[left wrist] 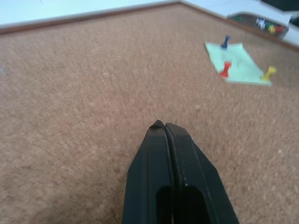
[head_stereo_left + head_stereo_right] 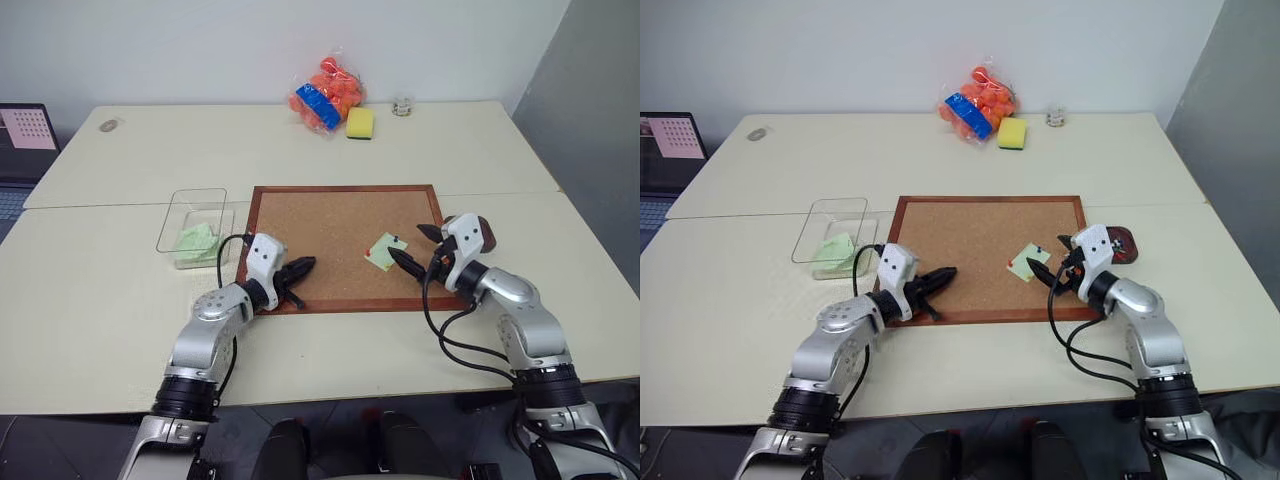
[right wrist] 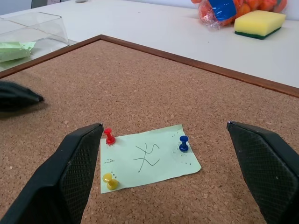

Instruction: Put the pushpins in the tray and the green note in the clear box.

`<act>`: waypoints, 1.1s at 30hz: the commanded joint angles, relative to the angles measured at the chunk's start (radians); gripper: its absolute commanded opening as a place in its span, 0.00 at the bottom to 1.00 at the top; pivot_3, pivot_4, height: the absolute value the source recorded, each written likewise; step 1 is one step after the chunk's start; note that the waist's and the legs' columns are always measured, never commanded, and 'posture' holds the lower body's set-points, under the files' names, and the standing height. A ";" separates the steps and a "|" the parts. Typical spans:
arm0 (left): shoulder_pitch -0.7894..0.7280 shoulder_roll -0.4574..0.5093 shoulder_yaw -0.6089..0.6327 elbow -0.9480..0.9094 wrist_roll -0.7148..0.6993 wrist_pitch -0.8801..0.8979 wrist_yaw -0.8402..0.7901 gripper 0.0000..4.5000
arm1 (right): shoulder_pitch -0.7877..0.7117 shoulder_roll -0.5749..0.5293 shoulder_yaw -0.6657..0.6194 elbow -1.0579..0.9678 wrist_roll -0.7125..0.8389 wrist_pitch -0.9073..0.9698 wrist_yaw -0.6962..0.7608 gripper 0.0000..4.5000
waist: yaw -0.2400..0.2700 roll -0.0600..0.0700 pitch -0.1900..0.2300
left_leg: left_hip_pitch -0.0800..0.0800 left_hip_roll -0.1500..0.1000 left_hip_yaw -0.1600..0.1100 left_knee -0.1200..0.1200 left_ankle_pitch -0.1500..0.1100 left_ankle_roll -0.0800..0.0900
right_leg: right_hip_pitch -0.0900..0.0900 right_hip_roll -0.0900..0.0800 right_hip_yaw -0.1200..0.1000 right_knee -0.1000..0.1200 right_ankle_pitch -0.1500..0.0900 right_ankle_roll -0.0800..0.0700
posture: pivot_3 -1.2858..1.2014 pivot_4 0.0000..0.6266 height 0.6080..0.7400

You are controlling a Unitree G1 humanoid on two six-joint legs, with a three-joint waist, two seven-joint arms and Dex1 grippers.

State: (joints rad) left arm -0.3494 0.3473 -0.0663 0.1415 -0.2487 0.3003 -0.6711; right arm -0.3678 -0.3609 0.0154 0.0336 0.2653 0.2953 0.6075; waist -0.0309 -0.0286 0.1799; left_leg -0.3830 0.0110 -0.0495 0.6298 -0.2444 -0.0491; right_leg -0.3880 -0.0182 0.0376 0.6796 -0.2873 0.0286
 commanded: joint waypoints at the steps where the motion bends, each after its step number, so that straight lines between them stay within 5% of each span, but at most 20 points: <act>1: -0.008 0.005 -0.062 0.112 0.088 -0.008 0.015 0.00 | -0.031 0.014 -0.013 -0.002 0.005 -0.009 -0.012 1.00 | 0.002 0.001 0.000 | 0.001 0.000 0.000 0.000 0.000 0.000 | 0.001 0.000 0.000 0.000 0.000 0.000 | 0.52 0.24 1.00; 26: 0.019 -0.007 -0.052 0.060 0.083 0.012 0.017 0.00 | -0.201 0.093 -0.012 0.384 -0.047 -0.094 -0.026 1.00 | -0.001 0.004 -0.002 | 0.010 0.001 0.001 0.000 0.002 0.003 | 0.009 -0.001 0.001 -0.001 0.000 0.006 | 0.52 0.24 1.00; 33: 0.002 -0.009 -0.050 0.071 0.084 0.012 0.019 0.00 | -0.208 0.096 -0.007 0.411 -0.051 -0.117 -0.014 0.70 | -0.001 0.004 -0.002 | 0.010 0.001 0.001 0.000 0.002 0.003 | 0.009 -0.001 0.001 -0.001 0.000 0.007 | 0.52 0.24 1.00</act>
State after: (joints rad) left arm -0.3625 0.3384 -0.1008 0.1704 -0.1802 0.2809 -0.6478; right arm -0.5466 -0.2667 0.0206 0.4446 0.2155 0.2045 0.5847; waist -0.0322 -0.0248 0.1777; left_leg -0.3728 0.0117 -0.0488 0.6294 -0.2427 -0.0461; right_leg -0.3793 -0.0188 0.0389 0.6785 -0.2875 0.0352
